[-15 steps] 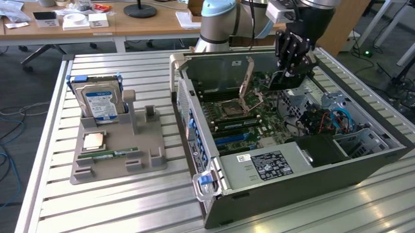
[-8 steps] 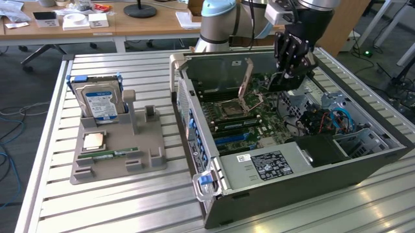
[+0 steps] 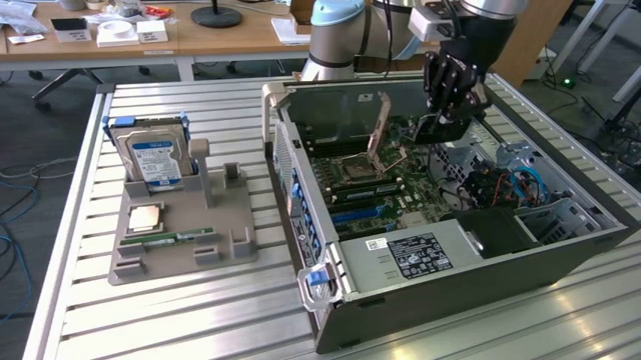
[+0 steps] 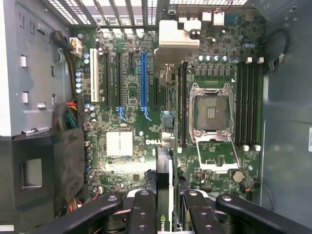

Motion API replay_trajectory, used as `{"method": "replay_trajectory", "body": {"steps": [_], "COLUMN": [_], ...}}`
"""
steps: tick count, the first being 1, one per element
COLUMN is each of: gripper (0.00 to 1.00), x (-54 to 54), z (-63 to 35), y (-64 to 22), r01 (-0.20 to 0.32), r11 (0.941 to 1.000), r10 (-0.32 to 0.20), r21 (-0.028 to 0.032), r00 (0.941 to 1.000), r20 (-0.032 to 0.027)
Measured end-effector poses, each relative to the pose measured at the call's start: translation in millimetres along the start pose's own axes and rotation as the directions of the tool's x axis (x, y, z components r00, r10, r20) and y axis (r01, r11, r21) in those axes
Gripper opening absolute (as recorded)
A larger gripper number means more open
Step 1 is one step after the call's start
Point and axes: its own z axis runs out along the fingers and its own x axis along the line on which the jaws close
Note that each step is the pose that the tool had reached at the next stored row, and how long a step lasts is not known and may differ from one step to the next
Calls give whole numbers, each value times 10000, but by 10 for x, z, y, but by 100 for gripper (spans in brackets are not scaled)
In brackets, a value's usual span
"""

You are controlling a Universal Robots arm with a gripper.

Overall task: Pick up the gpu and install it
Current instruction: 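Insert the gpu into the slot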

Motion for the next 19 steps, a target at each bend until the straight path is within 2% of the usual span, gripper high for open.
{"method": "replay_trajectory", "body": {"steps": [7, 12, 19], "gripper": [26, 26, 26], "x": [37, 40, 42], "z": [7, 71, 148], "y": [20, 32, 65], "r01": [0, -1, -7], "r11": [10000, 10000, 10000], "r10": [0, 1, 7], "r21": [2, 2, 5], "r00": [10000, 10000, 9997], "r20": [-53, -70, -235]}}
